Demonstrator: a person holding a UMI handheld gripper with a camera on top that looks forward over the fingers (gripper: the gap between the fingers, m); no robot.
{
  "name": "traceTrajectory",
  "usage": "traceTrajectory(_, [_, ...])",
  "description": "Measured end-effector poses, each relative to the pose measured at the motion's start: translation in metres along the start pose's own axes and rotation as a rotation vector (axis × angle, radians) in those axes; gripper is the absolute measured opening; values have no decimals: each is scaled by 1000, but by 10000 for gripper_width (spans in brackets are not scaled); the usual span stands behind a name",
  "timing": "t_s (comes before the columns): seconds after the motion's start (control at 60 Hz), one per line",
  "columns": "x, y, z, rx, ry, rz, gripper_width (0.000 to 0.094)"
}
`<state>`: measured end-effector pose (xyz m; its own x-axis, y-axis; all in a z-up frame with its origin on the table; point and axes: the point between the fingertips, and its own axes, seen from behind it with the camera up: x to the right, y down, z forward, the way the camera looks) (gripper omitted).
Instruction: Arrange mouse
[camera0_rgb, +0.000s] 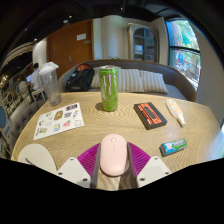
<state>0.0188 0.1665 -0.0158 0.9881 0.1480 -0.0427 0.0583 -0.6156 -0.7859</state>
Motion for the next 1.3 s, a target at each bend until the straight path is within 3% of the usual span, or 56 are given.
traceTrajectory(0.15, [-7,-2,-12,-62,14,61,376])
traceTrajectory(0.383, [-107,-37,-90,52,11,84,372])
traceTrajectory(0.483, [-154,-16,-101,57,41,53,371])
traceTrajectory(0.733, [-225,72,-87,-35,99,84,378])
traceTrajectory(0.817, [-225,73,-85,-2,133,58,437])
traceTrajectory(0.933, [-228,77,-88,-74,119,102,535])
traceTrajectory(1.017, [-231,69,-102,-94,120,140,860])
traceTrajectory(1.167, [-239,52,-149,-92,139,117,836])
traceTrajectory(1.3, [-246,63,-201,-143,165,117,839])
